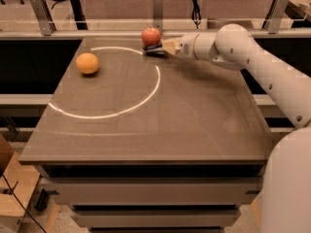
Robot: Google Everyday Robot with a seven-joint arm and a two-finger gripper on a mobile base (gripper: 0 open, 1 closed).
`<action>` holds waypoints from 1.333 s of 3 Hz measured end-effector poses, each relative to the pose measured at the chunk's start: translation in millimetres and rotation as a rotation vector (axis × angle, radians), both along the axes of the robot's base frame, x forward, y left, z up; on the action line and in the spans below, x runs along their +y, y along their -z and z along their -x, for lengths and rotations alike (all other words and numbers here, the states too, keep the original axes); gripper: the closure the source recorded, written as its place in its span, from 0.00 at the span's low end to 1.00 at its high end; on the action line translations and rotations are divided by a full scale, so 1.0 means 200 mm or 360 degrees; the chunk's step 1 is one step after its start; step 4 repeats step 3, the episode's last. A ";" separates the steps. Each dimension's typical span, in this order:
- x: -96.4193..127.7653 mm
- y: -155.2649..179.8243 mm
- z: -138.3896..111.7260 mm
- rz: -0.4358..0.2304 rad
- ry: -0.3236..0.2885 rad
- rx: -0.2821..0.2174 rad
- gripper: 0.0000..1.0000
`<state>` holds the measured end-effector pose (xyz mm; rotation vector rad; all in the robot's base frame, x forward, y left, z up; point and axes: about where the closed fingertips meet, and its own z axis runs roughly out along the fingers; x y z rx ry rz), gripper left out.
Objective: Move rxbar blueberry near apple
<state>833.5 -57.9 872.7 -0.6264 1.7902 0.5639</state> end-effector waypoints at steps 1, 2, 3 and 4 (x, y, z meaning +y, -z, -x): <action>0.02 0.01 0.00 -0.0001 -0.0006 0.0003 0.12; 0.03 0.01 0.00 -0.0002 -0.0012 0.0005 0.00; 0.03 0.01 0.00 -0.0002 -0.0012 0.0005 0.00; 0.03 0.01 0.00 -0.0002 -0.0012 0.0005 0.00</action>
Offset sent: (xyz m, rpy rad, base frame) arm 0.0001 0.0022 -0.0009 0.0004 0.0010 0.0028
